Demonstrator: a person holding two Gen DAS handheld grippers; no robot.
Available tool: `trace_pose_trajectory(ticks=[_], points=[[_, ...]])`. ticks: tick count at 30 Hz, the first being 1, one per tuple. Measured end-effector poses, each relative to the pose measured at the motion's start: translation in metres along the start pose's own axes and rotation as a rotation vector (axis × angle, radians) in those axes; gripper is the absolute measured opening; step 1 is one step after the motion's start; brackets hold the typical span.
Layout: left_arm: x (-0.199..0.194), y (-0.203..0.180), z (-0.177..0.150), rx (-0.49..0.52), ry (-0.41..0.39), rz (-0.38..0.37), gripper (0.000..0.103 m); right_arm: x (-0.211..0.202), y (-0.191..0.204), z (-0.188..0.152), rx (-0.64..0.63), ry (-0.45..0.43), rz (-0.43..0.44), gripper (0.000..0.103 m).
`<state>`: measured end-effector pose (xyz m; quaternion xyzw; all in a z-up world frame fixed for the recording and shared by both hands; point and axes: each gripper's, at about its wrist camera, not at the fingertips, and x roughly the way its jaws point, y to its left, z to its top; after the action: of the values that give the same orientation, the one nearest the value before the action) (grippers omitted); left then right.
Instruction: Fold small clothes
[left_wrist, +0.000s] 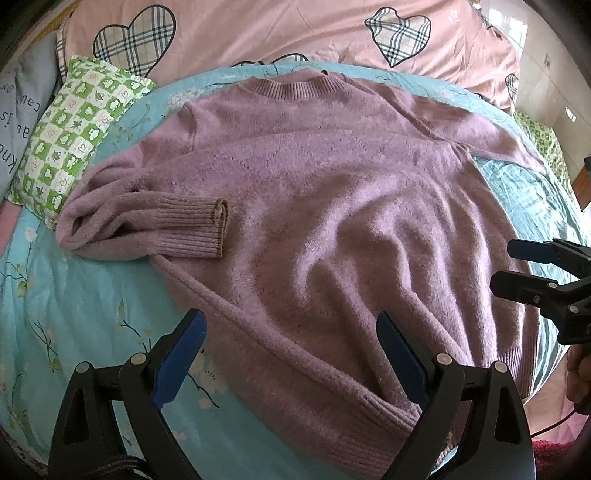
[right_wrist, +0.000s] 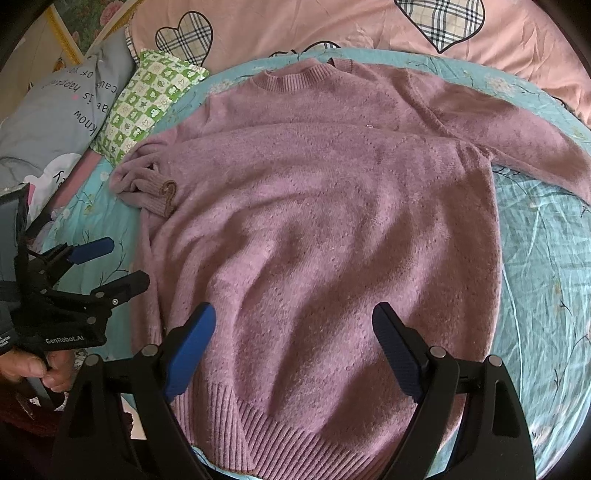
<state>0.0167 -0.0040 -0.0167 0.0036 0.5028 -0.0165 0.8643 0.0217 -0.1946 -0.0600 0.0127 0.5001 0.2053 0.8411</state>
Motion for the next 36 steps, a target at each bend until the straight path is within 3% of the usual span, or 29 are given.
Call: trace_pose_trajectory(ticks=[6, 12, 21, 30, 36], points=[[0.010, 0.004, 0.010, 0.010, 0.009, 0.009, 0.094, 0.006, -0.009, 0.014, 0.016, 0.009, 0.040, 0.087], [0.025, 0.025, 0.042, -0.001, -0.016, 0.011, 0.094, 0.010, -0.028, 0.051, 0.016, -0.025, 0.051, 0.087], [0.049, 0.072, 0.122, -0.048, -0.029, -0.013, 0.094, 0.023, -0.059, 0.129, -0.027, -0.062, 0.036, 0.087], [0.087, 0.099, 0.206, 0.035, -0.017, 0.031, 0.094, 0.050, -0.097, 0.220, -0.092, -0.075, 0.005, 0.087], [0.121, 0.128, 0.254, 0.009, -0.005, 0.013, 0.094, 0.082, -0.125, 0.263, -0.110, -0.049, 0.003, 0.087]])
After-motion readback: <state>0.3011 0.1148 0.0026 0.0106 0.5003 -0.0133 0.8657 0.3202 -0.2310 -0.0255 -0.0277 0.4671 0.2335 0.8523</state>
